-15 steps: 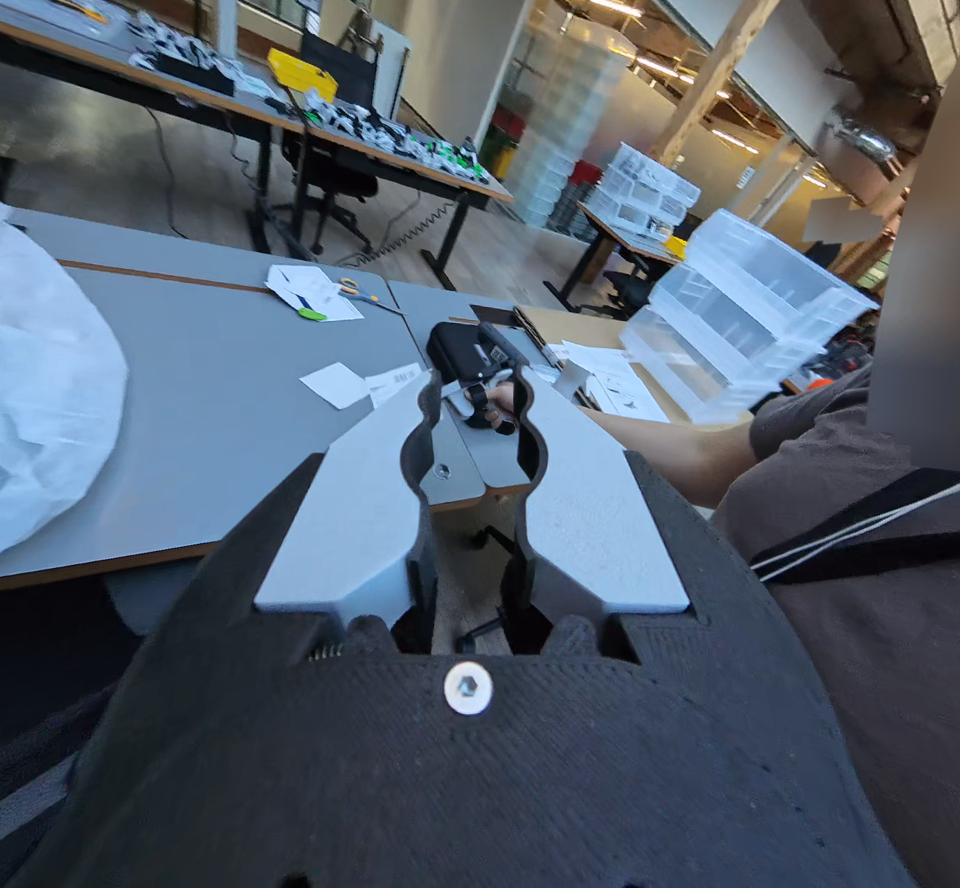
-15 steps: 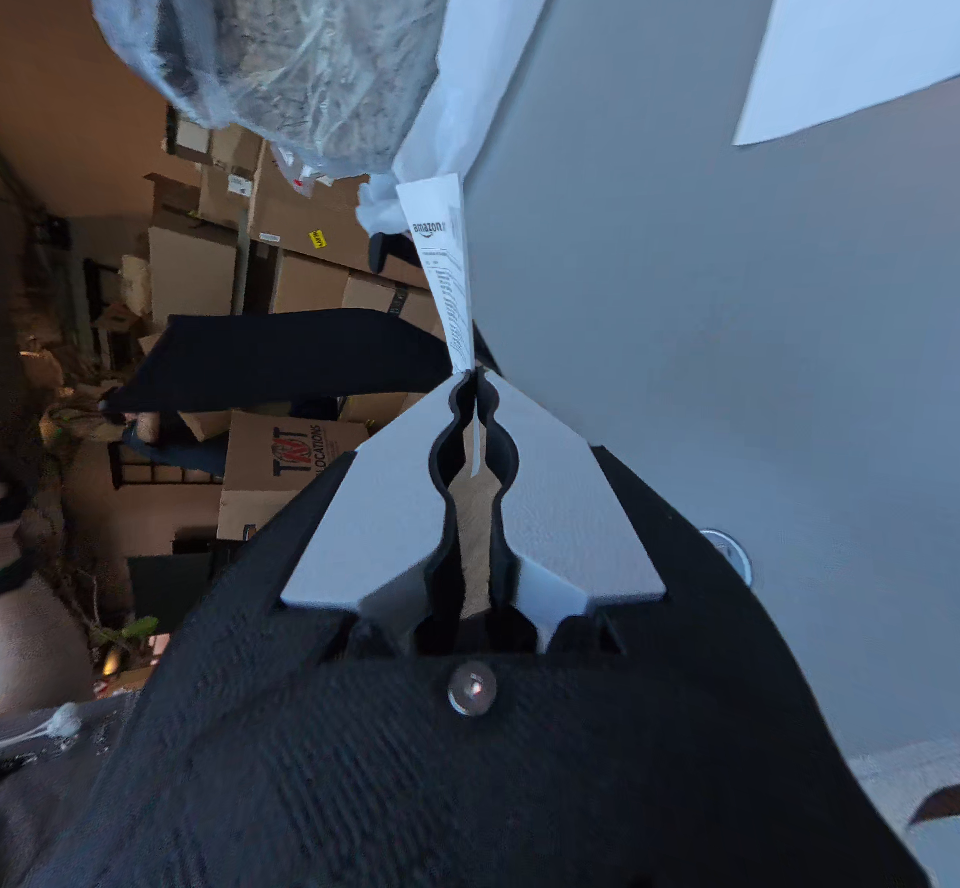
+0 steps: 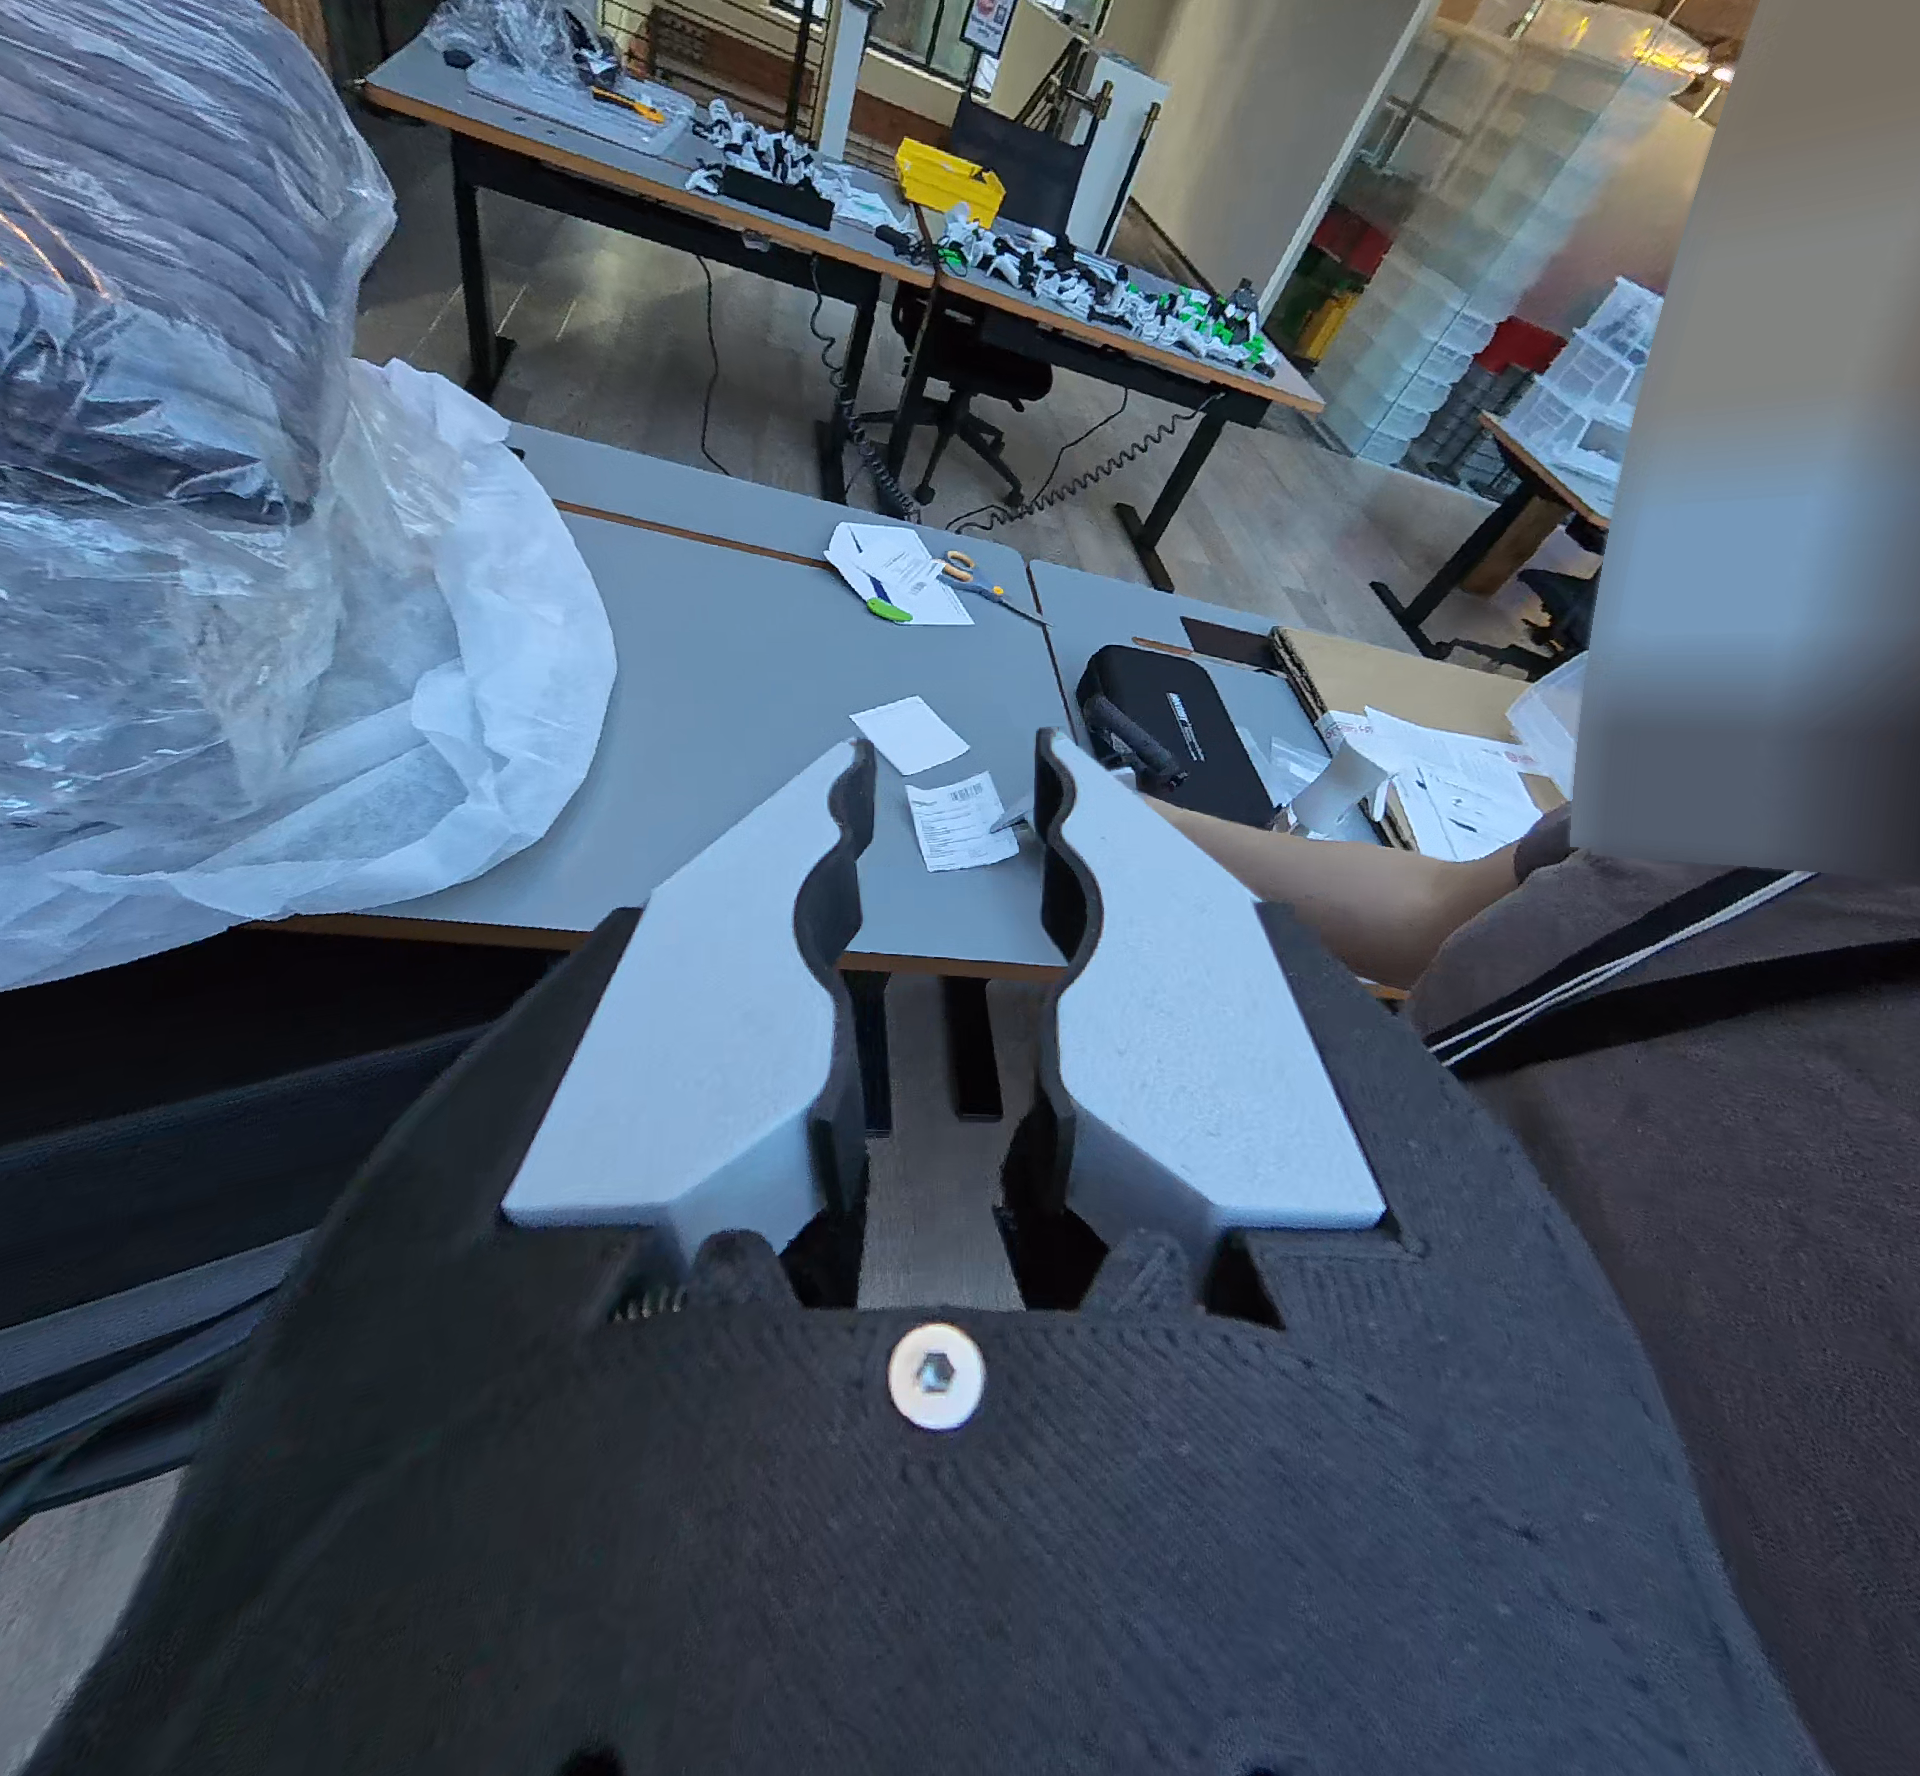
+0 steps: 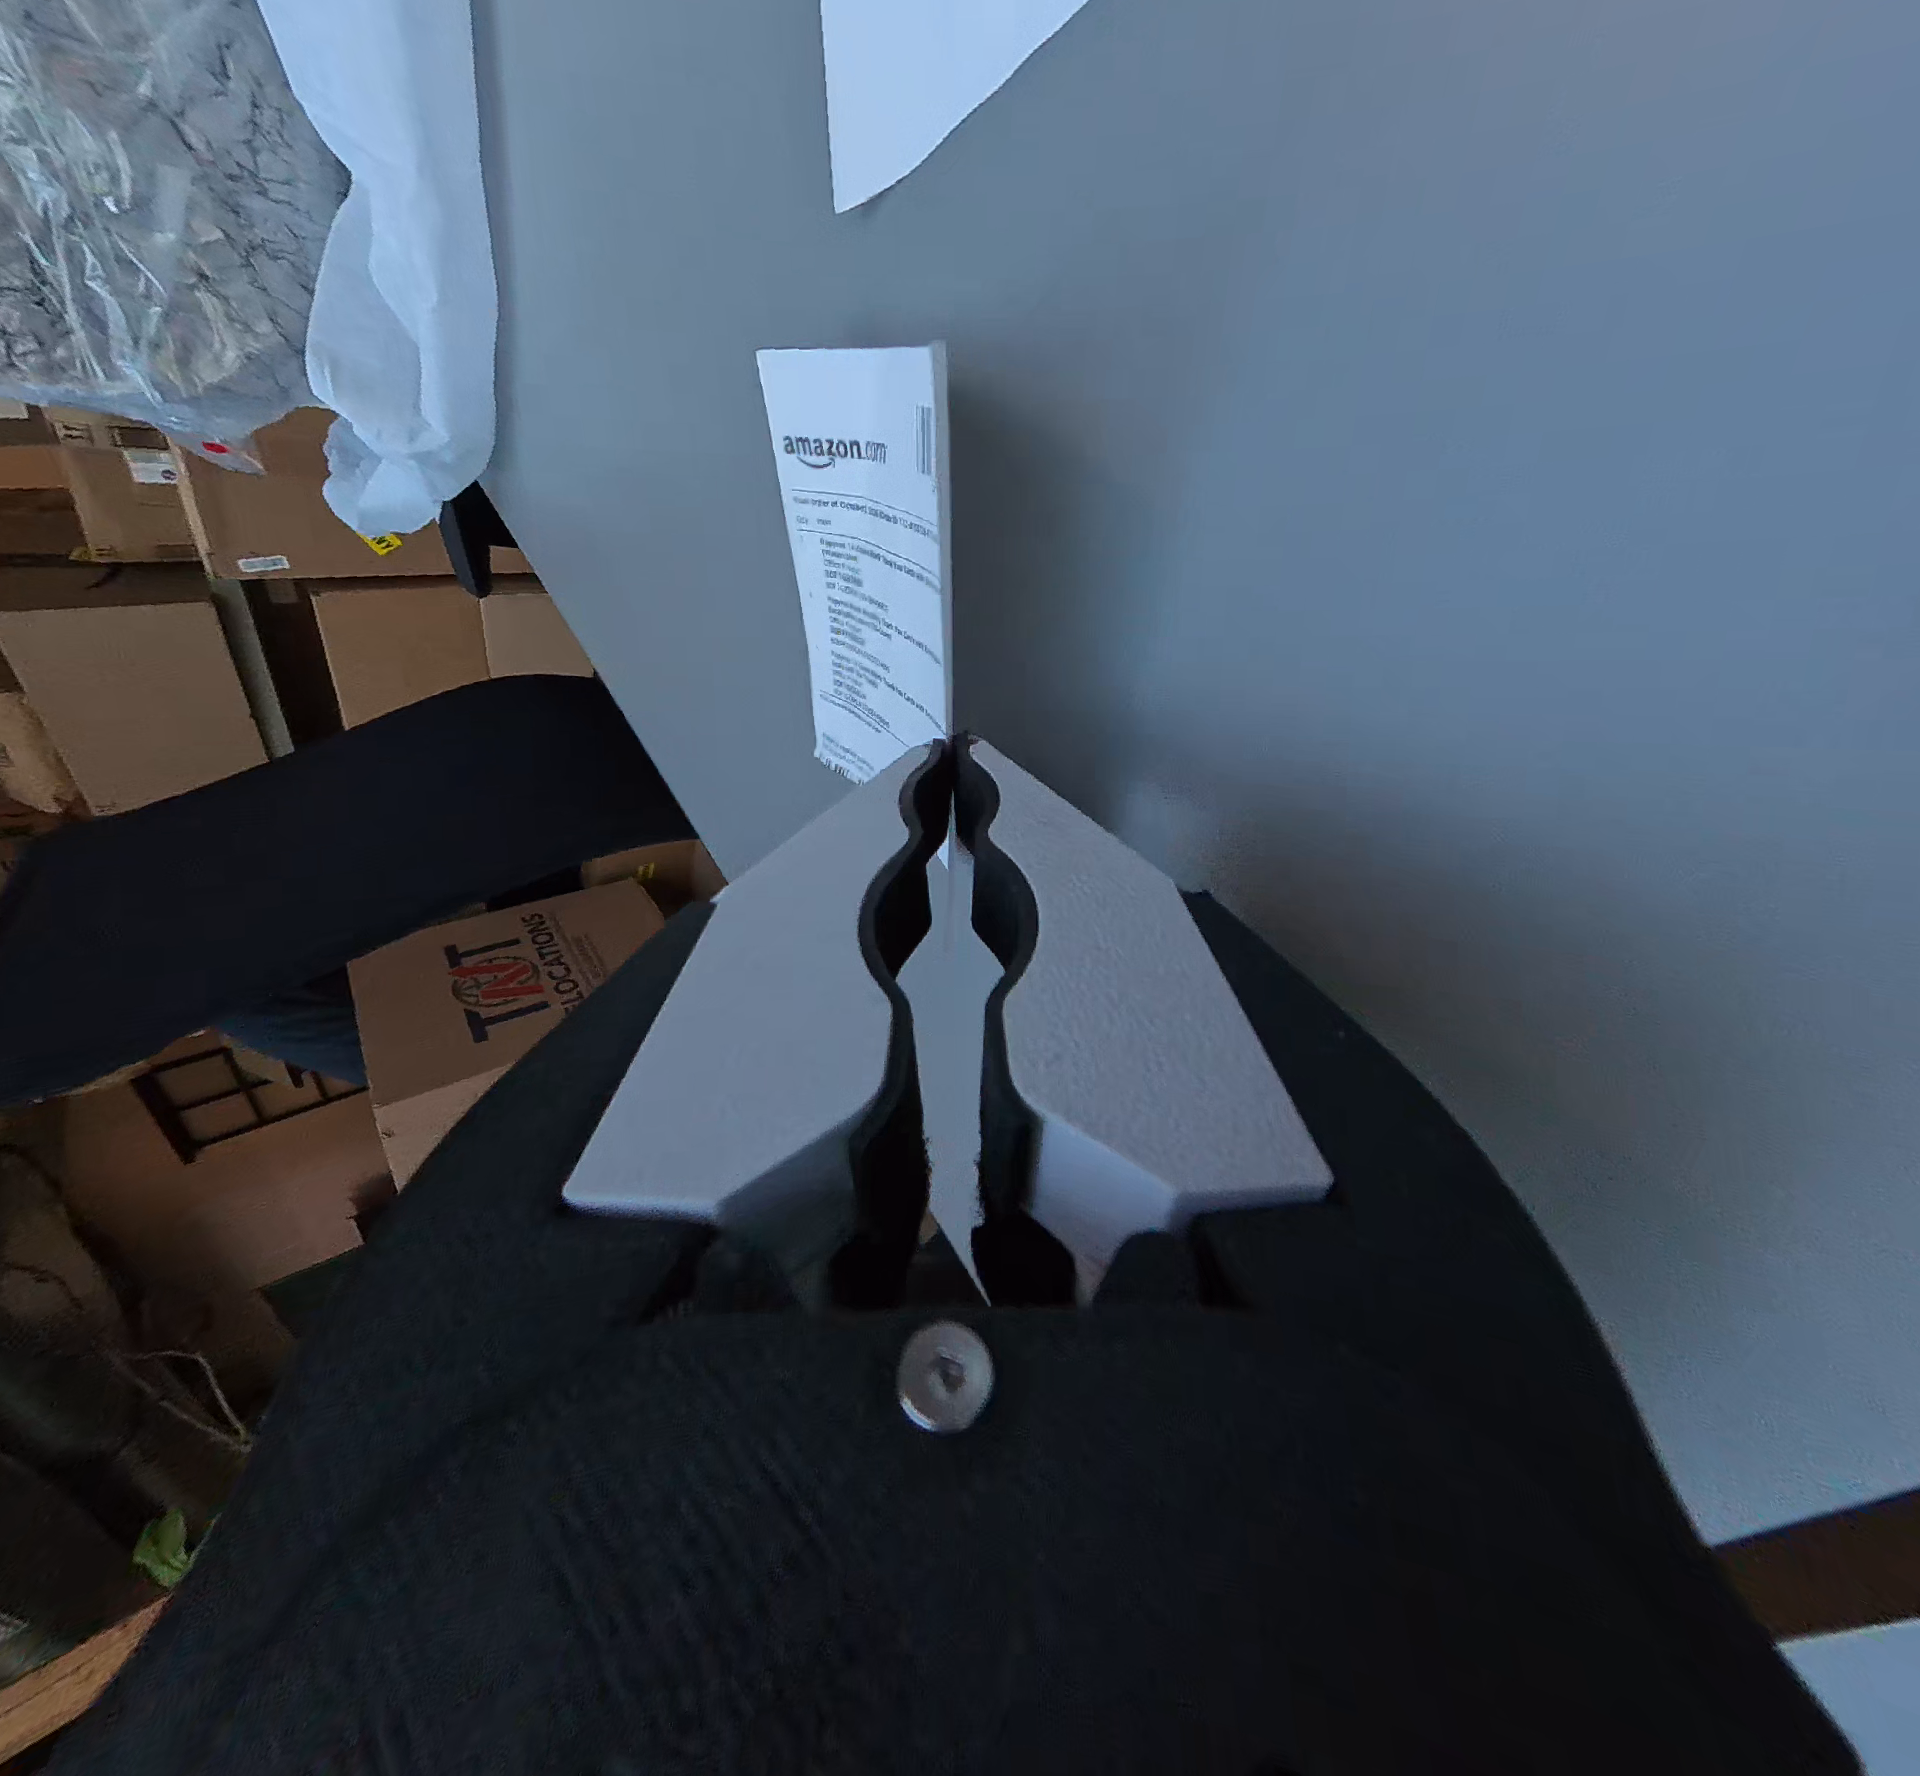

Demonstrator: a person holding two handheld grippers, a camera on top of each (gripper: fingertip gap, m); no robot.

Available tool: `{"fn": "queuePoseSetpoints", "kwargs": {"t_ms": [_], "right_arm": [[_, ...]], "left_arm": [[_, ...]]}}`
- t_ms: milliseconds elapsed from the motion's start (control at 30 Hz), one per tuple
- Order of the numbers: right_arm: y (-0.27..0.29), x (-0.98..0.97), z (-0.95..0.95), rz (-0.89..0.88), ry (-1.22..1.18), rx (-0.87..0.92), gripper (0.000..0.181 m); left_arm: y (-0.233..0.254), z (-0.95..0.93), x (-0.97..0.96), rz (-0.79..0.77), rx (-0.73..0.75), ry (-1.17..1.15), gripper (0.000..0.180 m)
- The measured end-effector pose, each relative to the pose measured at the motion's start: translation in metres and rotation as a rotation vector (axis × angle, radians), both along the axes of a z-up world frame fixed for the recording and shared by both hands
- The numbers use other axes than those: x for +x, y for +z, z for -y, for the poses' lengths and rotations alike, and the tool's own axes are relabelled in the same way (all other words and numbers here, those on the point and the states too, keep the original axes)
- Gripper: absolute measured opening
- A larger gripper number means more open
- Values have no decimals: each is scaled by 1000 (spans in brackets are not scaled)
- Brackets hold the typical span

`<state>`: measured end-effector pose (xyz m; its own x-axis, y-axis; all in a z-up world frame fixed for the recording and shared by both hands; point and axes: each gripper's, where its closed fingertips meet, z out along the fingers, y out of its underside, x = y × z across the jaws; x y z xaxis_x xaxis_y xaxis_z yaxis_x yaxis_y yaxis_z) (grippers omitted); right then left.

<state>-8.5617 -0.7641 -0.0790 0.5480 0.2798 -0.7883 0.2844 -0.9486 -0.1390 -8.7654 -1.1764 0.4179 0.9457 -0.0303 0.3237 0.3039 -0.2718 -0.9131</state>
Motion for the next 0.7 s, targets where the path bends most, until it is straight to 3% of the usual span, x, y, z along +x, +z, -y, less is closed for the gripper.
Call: {"fn": "queuePoseSetpoints", "kwargs": {"t_ms": [233,400,567,700], "right_arm": [[-9,2,-9,56,-21,48,0],[3,15,-16,136,5,182,38],[64,53,-29,251,80,655,42],[138,47,-12,127,105,1094,64]], "left_arm": [[-4,-8,1,-20,-32,10,28],[-4,-15,1,-22,-48,6,25],[1,-15,-7,-109,-36,64,33],[3,-3,-24,-244,19,183,39]]}}
